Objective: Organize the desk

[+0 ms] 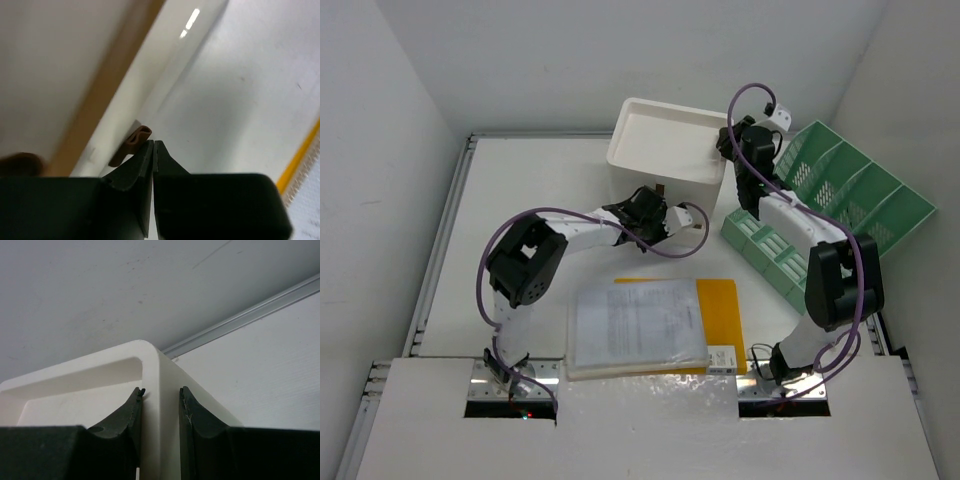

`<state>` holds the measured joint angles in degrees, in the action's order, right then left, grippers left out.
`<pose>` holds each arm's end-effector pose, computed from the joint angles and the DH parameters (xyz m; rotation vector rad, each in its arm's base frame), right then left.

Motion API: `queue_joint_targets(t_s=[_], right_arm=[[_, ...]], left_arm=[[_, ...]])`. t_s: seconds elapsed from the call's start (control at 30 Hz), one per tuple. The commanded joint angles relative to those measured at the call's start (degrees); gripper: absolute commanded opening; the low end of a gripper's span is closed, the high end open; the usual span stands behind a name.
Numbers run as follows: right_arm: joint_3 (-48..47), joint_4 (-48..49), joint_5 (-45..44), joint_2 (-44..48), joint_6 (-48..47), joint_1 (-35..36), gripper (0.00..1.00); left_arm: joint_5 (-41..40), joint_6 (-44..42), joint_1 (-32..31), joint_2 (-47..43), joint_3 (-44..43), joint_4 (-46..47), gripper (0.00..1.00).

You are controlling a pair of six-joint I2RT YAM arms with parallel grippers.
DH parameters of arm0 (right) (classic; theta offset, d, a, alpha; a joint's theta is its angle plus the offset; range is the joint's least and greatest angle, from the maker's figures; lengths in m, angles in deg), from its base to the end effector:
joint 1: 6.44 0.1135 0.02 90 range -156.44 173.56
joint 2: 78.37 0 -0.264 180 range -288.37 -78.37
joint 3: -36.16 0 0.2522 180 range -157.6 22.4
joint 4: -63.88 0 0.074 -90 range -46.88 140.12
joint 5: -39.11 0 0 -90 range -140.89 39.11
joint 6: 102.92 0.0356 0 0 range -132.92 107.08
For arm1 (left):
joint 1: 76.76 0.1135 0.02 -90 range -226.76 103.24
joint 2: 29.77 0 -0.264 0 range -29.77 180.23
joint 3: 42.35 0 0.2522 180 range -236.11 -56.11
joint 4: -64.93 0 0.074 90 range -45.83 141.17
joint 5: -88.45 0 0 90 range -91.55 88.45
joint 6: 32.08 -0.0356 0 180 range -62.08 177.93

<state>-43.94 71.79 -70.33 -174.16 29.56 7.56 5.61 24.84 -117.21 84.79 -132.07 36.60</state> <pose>0.3871 0.0843 0.2934 0.6645 1.5852 0.4454 0.3199 -0.2785 0.1602 1.5382 1.9717 -0.2096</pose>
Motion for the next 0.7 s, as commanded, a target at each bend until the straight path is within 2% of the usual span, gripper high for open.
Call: queue_joint_targets(t_s=[0.0, 0.13, 0.27, 0.47, 0.57, 0.67], right_arm=[[3.77, -13.76, 8.28, -4.06, 3.13, 0.59, 0.0], [6.05, -11.65, 8.46, -3.62, 4.8, 0.68, 0.0], [7.81, -10.77, 7.58, -2.74, 6.12, 0.68, 0.0], [10.62, -9.63, 1.26, 0.51, 7.53, 0.68, 0.0], [9.31, -11.29, -3.39, 1.65, 5.52, 0.68, 0.0], [7.82, -12.87, -4.11, 1.31, 3.41, 0.77, 0.0]], left_arm=[[-4.23, 1.62, 0.19, -0.75, -2.34, 10.68, 0.03], [-10.31, 0.65, 0.19, 1.71, -2.52, 17.72, 0.05], [-13.91, 0.74, 0.19, 2.16, -1.91, 22.12, 0.16], [-17.0, -1.28, 0.28, 3.56, -4.36, 22.48, 0.19], [-18.67, -2.6, 0.8, 5.49, -7.25, 21.6, 0.19], [-17.54, -2.43, 1.25, 5.67, -9.2, 19.67, 0.19]])
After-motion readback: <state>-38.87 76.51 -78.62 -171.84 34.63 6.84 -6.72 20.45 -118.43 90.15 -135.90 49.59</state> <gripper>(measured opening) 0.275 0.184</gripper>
